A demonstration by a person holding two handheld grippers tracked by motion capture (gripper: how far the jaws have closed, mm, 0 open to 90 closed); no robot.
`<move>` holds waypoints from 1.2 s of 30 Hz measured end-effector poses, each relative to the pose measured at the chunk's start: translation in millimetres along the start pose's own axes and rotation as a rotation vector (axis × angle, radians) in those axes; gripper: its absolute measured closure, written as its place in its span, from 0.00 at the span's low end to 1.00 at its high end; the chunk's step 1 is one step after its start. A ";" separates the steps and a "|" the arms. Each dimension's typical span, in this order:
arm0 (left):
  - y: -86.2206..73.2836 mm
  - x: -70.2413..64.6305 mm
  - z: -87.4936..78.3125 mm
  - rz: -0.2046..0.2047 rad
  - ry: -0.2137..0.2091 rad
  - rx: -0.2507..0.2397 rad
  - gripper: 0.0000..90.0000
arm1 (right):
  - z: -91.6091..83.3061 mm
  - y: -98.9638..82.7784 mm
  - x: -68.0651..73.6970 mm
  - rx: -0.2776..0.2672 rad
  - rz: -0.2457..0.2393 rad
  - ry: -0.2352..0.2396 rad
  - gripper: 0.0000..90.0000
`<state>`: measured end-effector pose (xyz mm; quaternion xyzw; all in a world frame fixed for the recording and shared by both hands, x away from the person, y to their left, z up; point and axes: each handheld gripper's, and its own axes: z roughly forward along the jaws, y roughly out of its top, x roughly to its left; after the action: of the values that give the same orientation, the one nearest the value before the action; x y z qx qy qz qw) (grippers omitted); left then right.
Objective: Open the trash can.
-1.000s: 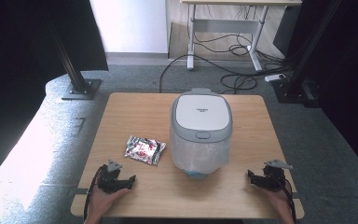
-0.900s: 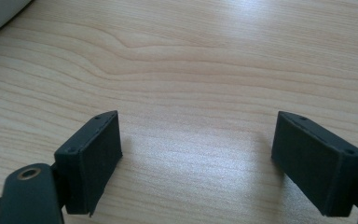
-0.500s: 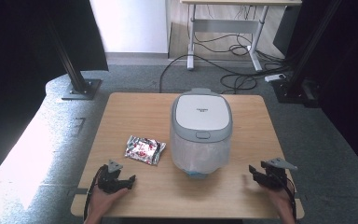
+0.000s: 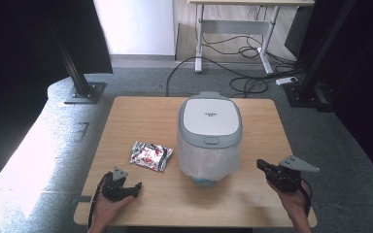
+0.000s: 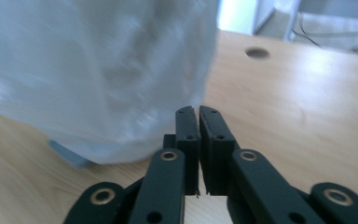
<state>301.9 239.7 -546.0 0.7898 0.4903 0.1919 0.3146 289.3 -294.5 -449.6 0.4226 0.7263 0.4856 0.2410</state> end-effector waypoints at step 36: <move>-0.8 -1.0 0.3 0.002 -0.001 -0.006 0.19 | -4.4 126.3 58.5 -0.175 -0.111 0.283 1.00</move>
<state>301.2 239.0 -546.8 0.7894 0.4890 0.1932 0.3169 303.1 -225.5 -329.4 0.2869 0.7301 0.5876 0.1986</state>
